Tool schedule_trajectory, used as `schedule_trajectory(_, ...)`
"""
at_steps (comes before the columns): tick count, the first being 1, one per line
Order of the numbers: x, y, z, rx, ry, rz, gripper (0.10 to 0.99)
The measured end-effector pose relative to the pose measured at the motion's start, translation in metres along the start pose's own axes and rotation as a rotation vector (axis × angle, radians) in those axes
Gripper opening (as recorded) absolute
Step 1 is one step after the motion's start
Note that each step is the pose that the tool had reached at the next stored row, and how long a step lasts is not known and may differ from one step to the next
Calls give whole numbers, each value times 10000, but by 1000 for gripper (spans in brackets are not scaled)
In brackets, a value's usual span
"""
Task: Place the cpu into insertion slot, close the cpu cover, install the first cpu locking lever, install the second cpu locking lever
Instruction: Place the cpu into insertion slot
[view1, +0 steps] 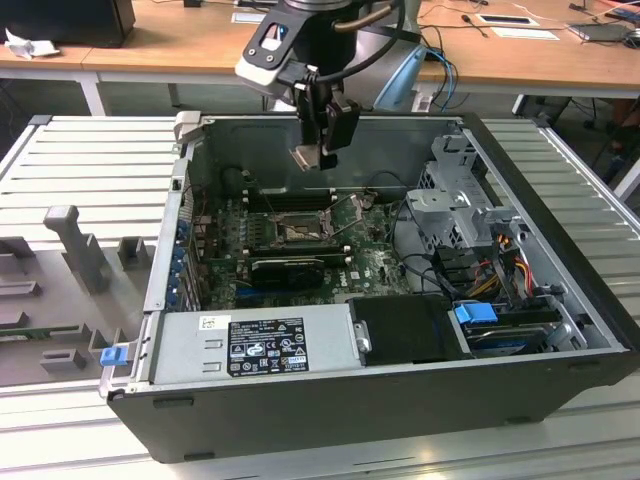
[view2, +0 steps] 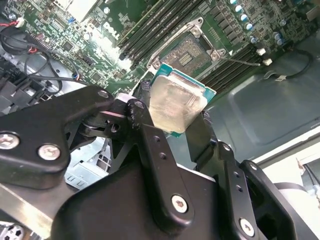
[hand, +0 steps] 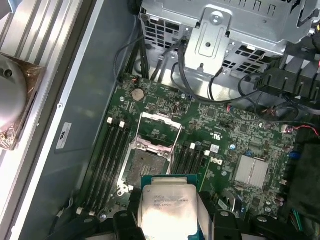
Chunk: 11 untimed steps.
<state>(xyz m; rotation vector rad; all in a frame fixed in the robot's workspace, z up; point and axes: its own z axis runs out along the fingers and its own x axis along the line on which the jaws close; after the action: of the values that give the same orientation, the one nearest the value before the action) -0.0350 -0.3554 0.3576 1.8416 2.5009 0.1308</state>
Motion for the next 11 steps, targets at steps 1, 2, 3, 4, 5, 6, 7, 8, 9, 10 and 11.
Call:
schedule_trajectory(1, 0, 0, 3, -1, -7, 71, 529)
schedule_trajectory(2, 0, -1, 5, -4, -17, 187, 529)
schedule_trajectory(3, 0, -1, 6, -9, -29, 341, 529)
schedule_trajectory(4, 0, -1, 7, -10, -38, 433, 529)
schedule_trajectory(5, 0, -1, 9, -14, -47, 540, 529)
schedule_trajectory(6, 0, -1, 11, -17, -57, 663, 529)
schedule_trajectory(7, 0, -1, 11, -18, -66, 763, 529)
schedule_trajectory(8, 0, -2, 11, -19, -72, 818, 529)
schedule_trajectory(9, 0, -1, 12, -21, -79, 905, 529)
schedule_trajectory(10, 0, -1, 13, -22, -83, 944, 529)
schedule_trajectory(11, 0, -2, 13, -22, -85, 957, 529)
